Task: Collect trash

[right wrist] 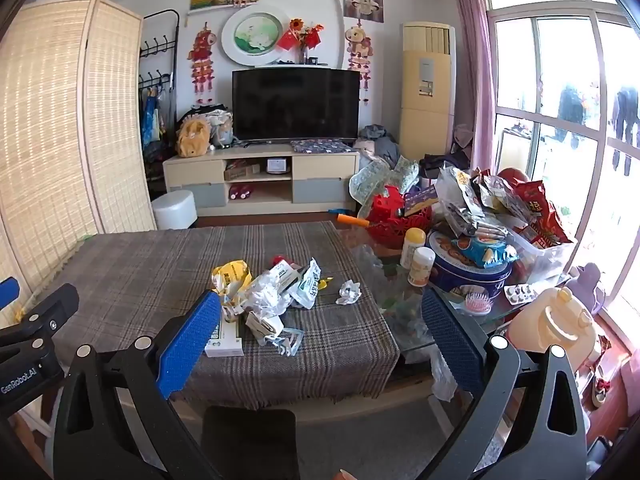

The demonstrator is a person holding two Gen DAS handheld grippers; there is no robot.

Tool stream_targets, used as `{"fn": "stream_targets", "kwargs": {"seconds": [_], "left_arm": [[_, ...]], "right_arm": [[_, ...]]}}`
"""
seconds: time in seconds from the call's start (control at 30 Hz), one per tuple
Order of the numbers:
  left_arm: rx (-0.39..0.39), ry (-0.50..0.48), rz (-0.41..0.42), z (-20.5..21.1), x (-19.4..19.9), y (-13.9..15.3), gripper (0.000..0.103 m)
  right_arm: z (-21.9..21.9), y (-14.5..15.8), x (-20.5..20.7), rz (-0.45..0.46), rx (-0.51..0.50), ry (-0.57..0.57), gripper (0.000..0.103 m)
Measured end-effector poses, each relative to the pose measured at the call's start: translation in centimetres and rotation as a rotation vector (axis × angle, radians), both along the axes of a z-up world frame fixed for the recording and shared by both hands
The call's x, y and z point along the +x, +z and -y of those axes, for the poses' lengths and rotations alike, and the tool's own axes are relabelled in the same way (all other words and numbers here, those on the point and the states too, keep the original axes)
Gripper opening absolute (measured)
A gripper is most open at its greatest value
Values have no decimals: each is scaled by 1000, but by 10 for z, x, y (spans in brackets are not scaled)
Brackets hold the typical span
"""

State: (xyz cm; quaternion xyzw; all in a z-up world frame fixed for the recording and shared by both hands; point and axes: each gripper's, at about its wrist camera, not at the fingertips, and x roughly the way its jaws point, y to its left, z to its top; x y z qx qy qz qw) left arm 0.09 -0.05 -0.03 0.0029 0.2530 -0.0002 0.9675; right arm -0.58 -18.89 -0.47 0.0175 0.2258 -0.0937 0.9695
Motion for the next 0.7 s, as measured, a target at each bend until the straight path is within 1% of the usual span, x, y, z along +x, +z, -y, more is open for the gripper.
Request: {"fn": "stream_targets", "kwargs": {"seconds": [0.03, 0.3, 0.33, 0.5, 0.53, 0.7], "left_arm": [[-4, 0, 2, 0, 0, 0, 95], [-9, 2, 8, -1, 0, 1, 95], [-9, 4, 9, -3, 1, -4, 95], [-5, 4, 15, -2, 0, -6, 95], [-9, 7, 15, -7, -2, -2, 95], [-10, 10, 13, -7, -2, -1, 95]], "right_arm": [[1, 0, -1, 19, 8, -2, 100], [1, 1, -2, 12, 6, -1, 100], [1, 1, -2, 13, 7, -1, 100], [0, 1, -3, 14, 2, -1, 100], [-1, 2, -3, 14, 3, 0, 100], [0, 1, -1, 14, -2, -1, 100]]}}
